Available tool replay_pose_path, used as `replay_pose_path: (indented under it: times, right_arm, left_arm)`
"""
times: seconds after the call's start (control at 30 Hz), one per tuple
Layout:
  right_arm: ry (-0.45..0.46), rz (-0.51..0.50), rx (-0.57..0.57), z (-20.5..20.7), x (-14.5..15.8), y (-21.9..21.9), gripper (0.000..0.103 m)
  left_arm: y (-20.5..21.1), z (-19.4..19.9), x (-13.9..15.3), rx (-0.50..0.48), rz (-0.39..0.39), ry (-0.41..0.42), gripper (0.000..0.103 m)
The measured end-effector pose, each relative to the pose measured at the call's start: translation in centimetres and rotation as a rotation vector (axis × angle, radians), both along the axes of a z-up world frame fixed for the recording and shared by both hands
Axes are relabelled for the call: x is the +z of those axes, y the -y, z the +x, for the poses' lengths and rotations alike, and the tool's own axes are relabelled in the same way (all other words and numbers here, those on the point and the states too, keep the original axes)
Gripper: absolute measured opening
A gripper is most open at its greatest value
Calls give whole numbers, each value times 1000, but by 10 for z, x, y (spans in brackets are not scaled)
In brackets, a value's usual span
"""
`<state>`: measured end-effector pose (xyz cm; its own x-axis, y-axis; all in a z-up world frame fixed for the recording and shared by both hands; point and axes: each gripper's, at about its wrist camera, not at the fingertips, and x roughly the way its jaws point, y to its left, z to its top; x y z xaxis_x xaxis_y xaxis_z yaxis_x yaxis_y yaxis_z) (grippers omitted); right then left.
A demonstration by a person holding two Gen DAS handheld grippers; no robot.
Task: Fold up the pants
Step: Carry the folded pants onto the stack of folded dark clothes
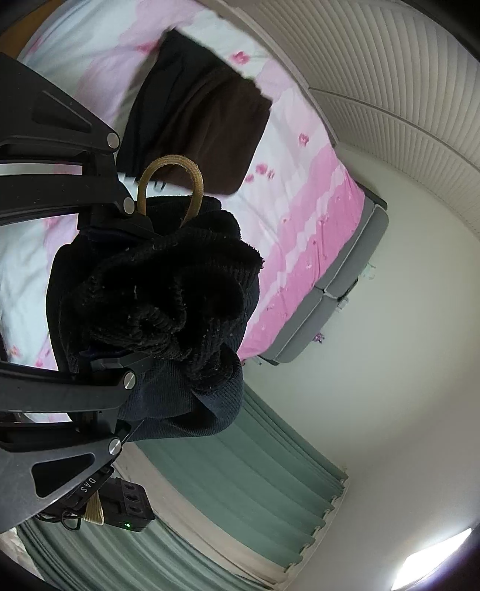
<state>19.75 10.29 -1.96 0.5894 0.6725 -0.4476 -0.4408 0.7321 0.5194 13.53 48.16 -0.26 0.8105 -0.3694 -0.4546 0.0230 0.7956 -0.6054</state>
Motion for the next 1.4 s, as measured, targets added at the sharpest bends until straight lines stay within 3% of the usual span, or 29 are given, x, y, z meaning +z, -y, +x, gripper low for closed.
replay_pose_path:
  times: [0.23, 0.53, 0.83, 1.0, 1.17, 1.27, 1.33, 1.4]
  right_arm:
    - [-65, 40, 9, 24, -14, -91, 54]
    - [-163, 18, 40, 105, -32, -174, 54]
    - [-280, -30, 22, 179, -75, -233, 54]
    - [-342, -74, 23, 204, -111, -253, 54]
    - [-406, -115, 15, 212, -148, -266, 54]
    - [-450, -126, 17, 212, -171, -272, 56]
    - [-466, -125, 13, 210, -179, -274, 58]
    - [-448, -145, 19, 207, -178, -278, 62]
  left_arm:
    - [-85, 31, -1, 13, 42, -55, 41]
    - [-156, 109, -25, 41, 19, -134, 41]
    - [-203, 194, -91, 48, -41, -283, 41]
    - [-218, 218, -135, 42, -54, -364, 41]
    - [-224, 225, -174, 23, -9, -426, 42]
    - [-227, 227, -188, 8, 58, -439, 48]
    - [-228, 228, -196, 7, 112, -452, 60]
    - [-232, 228, -205, 22, 126, -467, 65]
